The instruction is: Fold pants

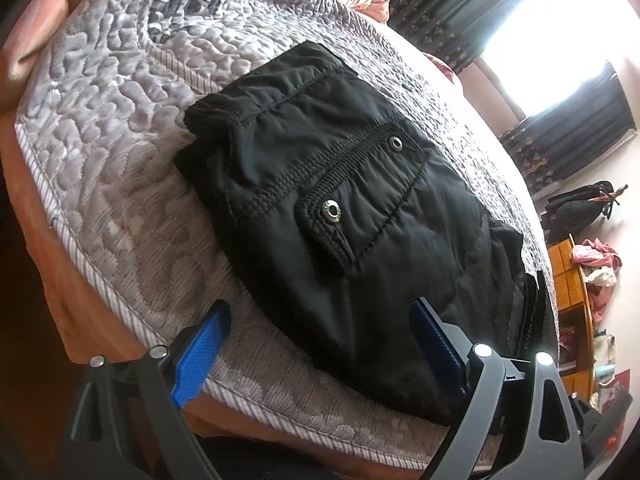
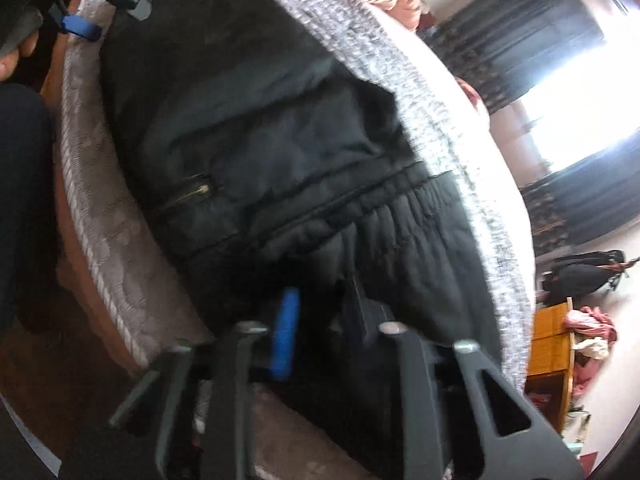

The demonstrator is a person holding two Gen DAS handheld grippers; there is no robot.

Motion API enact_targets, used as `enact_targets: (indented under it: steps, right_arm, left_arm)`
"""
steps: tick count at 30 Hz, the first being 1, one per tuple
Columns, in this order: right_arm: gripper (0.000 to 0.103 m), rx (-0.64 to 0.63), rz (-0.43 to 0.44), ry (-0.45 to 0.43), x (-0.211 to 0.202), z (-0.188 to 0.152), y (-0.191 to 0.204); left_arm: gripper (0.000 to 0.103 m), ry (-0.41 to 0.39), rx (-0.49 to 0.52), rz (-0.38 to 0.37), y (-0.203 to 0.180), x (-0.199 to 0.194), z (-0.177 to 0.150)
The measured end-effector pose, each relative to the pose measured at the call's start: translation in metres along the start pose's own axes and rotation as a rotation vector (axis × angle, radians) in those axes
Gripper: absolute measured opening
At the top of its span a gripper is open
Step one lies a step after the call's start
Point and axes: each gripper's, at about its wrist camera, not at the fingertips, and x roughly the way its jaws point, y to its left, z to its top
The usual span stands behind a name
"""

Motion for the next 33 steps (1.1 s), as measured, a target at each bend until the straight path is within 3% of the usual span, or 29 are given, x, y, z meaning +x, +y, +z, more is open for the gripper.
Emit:
enact_targets:
  steps: [7,14,15,16,17,18,19,22,26,30,33]
  right_arm:
    - [0.01,-0.051,0.015,-0.098,-0.035,-0.011,0.008]
    - [0.017,-0.107,0.064,-0.054,-0.021,-0.011,0.015]
    - [0.021,-0.097,0.099,-0.04,-0.022,-0.011,0.012]
    - [0.048,-0.077,0.152,-0.022,-0.023,-0.009,0.006]
    - [0.062,-0.041,0.24,-0.01,-0.026,-0.004,-0.004]
    - [0.07,0.004,0.353,-0.016,-0.034,0.005,-0.021]
    - [0.07,0.019,0.395,-0.024,-0.038,0.013,-0.031]
    - [0.073,0.051,0.562,-0.022,-0.044,0.062,-0.075]
    - [0.08,0.094,0.79,0.019,-0.023,0.156,-0.118]
    - [0.088,0.034,0.897,0.09,0.019,0.251,-0.113]
    - [0.088,-0.039,0.957,0.173,0.06,0.32,-0.082]
  left_arm:
    - [0.091,0.005,0.001,-0.007,0.001,0.0,0.0]
    - [0.091,0.014,0.004,-0.018,-0.004,0.002,-0.001]
    - [0.091,0.004,-0.002,-0.021,-0.003,-0.001,0.0]
    - [0.091,-0.002,-0.008,-0.024,-0.001,-0.004,0.001]
    - [0.091,-0.017,-0.022,-0.029,0.001,-0.01,0.002]
    - [0.091,-0.031,-0.044,-0.043,0.005,-0.016,0.003]
    - [0.095,-0.041,-0.086,-0.077,0.012,-0.024,0.004]
    - [0.097,-0.055,-0.267,-0.164,0.041,-0.034,0.007]
    - [0.097,-0.04,-0.507,-0.28,0.078,-0.025,0.017]
    - [0.097,-0.043,-0.565,-0.334,0.088,-0.012,0.032]
    - [0.097,-0.024,-0.608,-0.357,0.095,0.001,0.041]
